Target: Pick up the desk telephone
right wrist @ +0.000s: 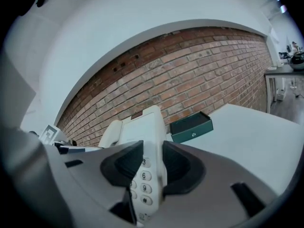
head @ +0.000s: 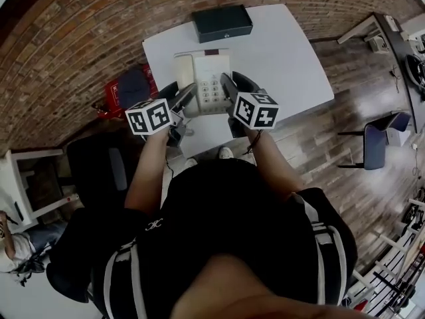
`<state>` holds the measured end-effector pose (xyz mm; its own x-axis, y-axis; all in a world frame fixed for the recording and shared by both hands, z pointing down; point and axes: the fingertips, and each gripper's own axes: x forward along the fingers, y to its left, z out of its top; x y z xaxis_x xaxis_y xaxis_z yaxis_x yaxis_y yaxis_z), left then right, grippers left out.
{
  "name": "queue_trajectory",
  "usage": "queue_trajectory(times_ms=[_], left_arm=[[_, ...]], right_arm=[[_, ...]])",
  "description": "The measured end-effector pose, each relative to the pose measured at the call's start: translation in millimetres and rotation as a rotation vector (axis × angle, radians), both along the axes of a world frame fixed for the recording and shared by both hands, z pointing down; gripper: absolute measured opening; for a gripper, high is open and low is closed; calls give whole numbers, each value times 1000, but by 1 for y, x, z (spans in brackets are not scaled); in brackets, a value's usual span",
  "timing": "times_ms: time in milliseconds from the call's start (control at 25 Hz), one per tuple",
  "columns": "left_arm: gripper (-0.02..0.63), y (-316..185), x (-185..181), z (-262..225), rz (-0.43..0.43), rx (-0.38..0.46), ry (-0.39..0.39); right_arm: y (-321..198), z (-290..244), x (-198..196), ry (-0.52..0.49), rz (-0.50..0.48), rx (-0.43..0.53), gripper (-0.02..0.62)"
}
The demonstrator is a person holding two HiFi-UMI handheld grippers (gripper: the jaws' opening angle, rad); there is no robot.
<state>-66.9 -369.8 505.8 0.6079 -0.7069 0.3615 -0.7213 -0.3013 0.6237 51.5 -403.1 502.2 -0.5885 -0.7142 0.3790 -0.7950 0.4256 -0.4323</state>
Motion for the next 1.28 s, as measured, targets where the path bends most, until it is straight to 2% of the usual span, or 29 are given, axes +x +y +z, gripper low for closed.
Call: queue_trajectory(times_ms=[240, 440, 640, 760, 920, 1280], left_arm=[[288, 15, -1, -52, 16, 114, -32], [288, 25, -2, -90, 27, 260, -60], [288, 37, 0, -125, 40, 405, -79], [288, 45, 3, -140, 48, 472, -103], [288, 53, 5, -141, 57, 476, -105], [288, 61, 7, -135, 56, 452, -110]], right_arm=[[14, -58, -4, 15, 7, 162, 115], [26, -97, -5, 14, 5, 271, 117], [40, -138, -3, 19, 4, 420, 117], [50, -151, 1, 1, 15, 471, 117], [60, -153, 3, 0, 32, 483, 117], [66, -145, 5, -14, 32, 448, 117]])
